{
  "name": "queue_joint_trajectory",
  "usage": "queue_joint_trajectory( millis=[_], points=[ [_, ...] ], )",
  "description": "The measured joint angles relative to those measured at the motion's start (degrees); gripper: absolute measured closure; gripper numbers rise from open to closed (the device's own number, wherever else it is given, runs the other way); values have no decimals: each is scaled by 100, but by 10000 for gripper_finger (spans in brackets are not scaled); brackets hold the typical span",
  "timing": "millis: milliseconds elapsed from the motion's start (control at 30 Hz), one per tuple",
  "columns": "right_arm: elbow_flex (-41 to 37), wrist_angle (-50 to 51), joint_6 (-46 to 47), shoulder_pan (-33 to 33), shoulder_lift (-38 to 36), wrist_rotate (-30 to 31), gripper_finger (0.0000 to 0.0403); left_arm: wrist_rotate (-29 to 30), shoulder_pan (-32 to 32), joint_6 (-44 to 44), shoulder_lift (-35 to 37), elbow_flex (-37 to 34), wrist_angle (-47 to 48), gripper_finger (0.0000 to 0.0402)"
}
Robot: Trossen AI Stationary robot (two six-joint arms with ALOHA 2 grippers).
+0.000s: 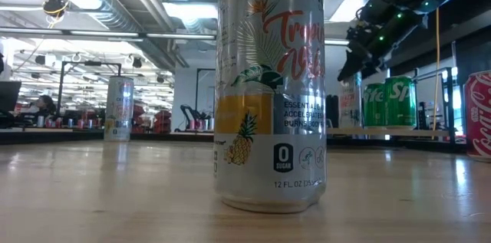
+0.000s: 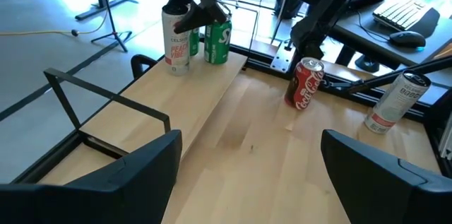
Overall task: Place canned beverage on shelf
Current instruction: Put the top white pink soda can on the shelf, then put the white pink soda can on the shelf aligned with the other white pink soda can
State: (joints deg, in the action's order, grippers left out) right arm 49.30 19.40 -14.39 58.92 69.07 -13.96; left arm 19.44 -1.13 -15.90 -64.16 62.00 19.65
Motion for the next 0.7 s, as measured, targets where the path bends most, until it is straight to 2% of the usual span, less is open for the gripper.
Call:
queue_joint_trajectory(
  millis=[133, 300, 433, 567, 700],
  points=[
    [13, -3, 14, -2, -250, 80, 12, 70, 13, 44, 0, 0, 1, 75],
    [392, 229, 78, -2, -577, 90, 14, 105, 89, 273, 0, 0, -5, 75],
    [898, 654, 311, -78, -803, 47, 17, -5, 19, -439, 0, 0, 35, 75],
    [1255, 876, 825, -521, -856, -132, 17, -118, -35, -443, 2, 0, 184, 75],
    [1425, 889, 1411, -1283, -861, -475, 17, -371, 133, -194, 146, 0, 497, 75]
  ],
)
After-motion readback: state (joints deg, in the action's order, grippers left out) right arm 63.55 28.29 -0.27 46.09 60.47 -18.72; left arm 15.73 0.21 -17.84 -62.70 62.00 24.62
